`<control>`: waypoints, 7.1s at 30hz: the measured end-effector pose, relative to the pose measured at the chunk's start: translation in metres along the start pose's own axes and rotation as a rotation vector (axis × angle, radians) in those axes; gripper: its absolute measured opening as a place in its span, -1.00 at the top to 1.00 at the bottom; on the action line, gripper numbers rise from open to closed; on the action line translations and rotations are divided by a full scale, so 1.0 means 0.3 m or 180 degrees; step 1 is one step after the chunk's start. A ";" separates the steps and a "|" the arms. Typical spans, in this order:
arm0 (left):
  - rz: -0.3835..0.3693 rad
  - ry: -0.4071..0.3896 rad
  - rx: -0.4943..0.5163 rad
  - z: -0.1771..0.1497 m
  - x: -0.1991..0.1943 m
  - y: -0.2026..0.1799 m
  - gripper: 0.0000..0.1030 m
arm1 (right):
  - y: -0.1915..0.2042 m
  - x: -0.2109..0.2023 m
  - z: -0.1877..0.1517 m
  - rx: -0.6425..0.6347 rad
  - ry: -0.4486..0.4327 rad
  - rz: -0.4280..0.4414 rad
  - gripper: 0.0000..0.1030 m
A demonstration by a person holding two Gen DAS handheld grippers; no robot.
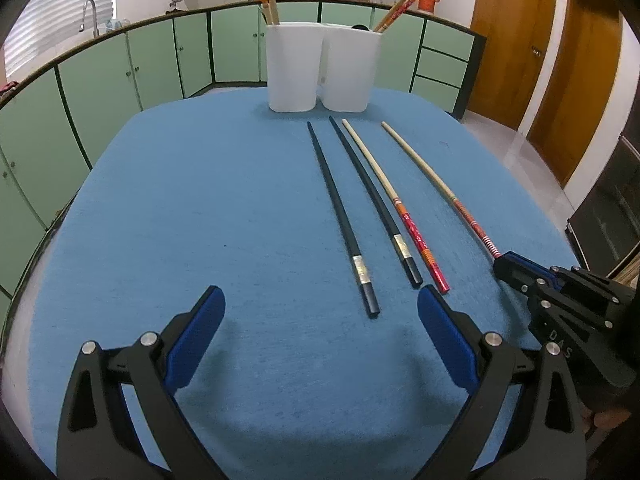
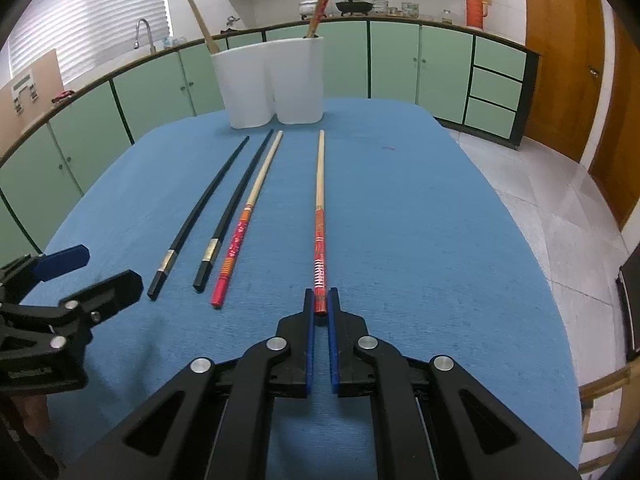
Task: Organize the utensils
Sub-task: 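Close the right tool on a red-patterned chopstick, then close the left tool on a black chopstick, then lift the black chopstick with the left tool while the right tool lifts the red-patterned one, then lower both chopsticks into the white holder and open both tools, then withdraw both tools back over the last two chopsticks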
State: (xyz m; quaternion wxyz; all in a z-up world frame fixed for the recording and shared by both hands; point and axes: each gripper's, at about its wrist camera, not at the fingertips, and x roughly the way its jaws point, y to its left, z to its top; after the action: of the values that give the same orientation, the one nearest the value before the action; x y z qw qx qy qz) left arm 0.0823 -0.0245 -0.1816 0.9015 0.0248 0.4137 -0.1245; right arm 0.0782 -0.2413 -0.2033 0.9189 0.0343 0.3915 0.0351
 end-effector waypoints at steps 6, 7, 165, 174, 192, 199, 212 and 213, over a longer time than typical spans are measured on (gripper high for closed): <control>-0.0009 0.0160 0.0020 -0.011 0.038 -0.021 -0.39 | -0.007 -0.001 0.003 0.0014 -0.0019 0.0024 0.89; 0.0003 0.0172 0.0027 -0.014 0.042 -0.025 -0.39 | -0.009 0.000 0.003 0.0021 -0.0019 0.0027 0.89; 0.0147 -0.1583 -0.0247 0.947 0.009 0.129 0.88 | 0.082 0.039 0.956 -0.0155 -0.0886 0.0377 0.89; 0.0186 -0.1539 -0.0189 0.919 -0.004 0.140 0.41 | 0.092 0.013 0.924 -0.0222 -0.0889 0.0415 0.75; 0.0058 -0.1923 -0.0031 0.677 -0.300 0.079 -0.61 | -0.012 -0.311 0.748 -0.0010 -0.1619 0.0315 -0.43; 0.0099 -0.1807 -0.0036 0.510 -0.338 0.080 -0.74 | -0.022 -0.345 0.586 0.0039 -0.1629 0.0311 -0.68; 0.0192 -0.1216 0.0011 0.245 -0.254 0.102 -0.75 | -0.004 -0.262 0.348 0.0133 -0.1112 0.0322 -0.69; 0.0197 -0.1168 0.0007 0.229 -0.246 0.105 -0.75 | -0.003 -0.256 0.335 0.0140 -0.1073 0.0325 -0.69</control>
State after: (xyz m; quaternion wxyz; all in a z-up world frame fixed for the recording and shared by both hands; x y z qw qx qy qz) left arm 0.0946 0.0109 -0.0829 0.9652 0.0153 0.2412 -0.0996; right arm 0.0977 -0.2529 -0.0789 0.9675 0.0796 0.2303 0.0669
